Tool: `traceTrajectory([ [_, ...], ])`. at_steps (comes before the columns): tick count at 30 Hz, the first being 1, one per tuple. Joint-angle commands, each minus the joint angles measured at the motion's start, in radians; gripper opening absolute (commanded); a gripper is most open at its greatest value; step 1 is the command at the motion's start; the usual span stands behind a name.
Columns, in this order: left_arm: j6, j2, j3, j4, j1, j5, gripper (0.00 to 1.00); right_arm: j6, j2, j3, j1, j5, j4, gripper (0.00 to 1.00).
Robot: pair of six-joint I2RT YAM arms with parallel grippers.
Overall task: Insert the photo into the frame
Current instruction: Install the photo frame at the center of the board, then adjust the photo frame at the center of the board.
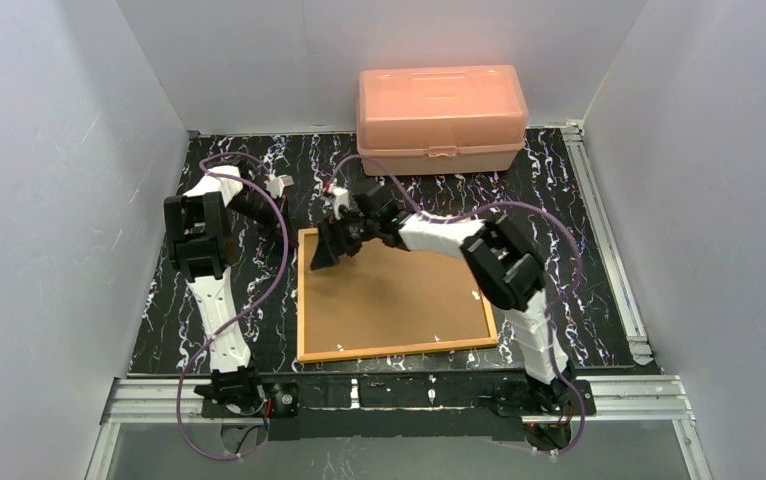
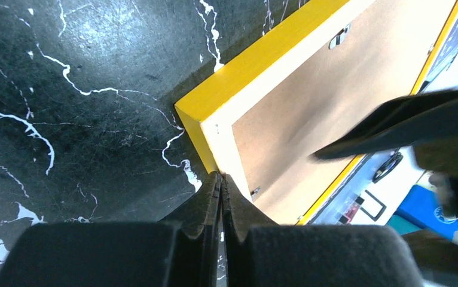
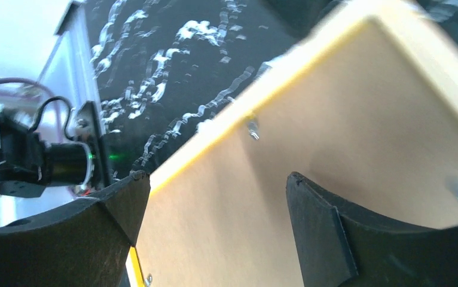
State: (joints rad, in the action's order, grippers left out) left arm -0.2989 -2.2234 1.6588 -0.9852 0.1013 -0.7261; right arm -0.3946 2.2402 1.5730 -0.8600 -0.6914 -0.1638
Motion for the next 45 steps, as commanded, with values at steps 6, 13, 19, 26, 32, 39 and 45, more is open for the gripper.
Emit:
traceTrajectory([
  [6,-0.324,0.160,-0.055,-0.132,0.032,0.082,0.09,-0.044,-0.510,-0.331,0.232,0.747,0.422,0.98],
  [13,-0.632,0.453,-0.418,0.027,-0.014,0.291,0.13,-0.158,-0.712,-0.592,0.475,0.865,0.379,0.99],
  [19,-0.735,0.635,-0.713,0.177,-0.207,0.442,0.12,-0.224,-0.702,-0.658,0.572,0.843,0.338,0.99],
  [26,-0.711,0.712,-0.832,0.226,-0.293,0.452,0.08,-0.274,-0.629,-0.666,0.600,0.707,0.239,0.99],
  [32,-0.678,0.798,-0.883,0.241,-0.310,0.407,0.07,-0.326,-0.550,-0.629,0.598,0.615,0.173,0.99],
  [39,-0.670,0.866,-0.948,0.232,-0.349,0.389,0.06,-0.339,-0.431,-0.506,0.514,0.601,0.148,0.99],
  [45,-0.671,0.894,-0.967,0.218,-0.369,0.383,0.06,-0.327,-0.241,-0.248,0.375,0.614,0.200,0.99],
])
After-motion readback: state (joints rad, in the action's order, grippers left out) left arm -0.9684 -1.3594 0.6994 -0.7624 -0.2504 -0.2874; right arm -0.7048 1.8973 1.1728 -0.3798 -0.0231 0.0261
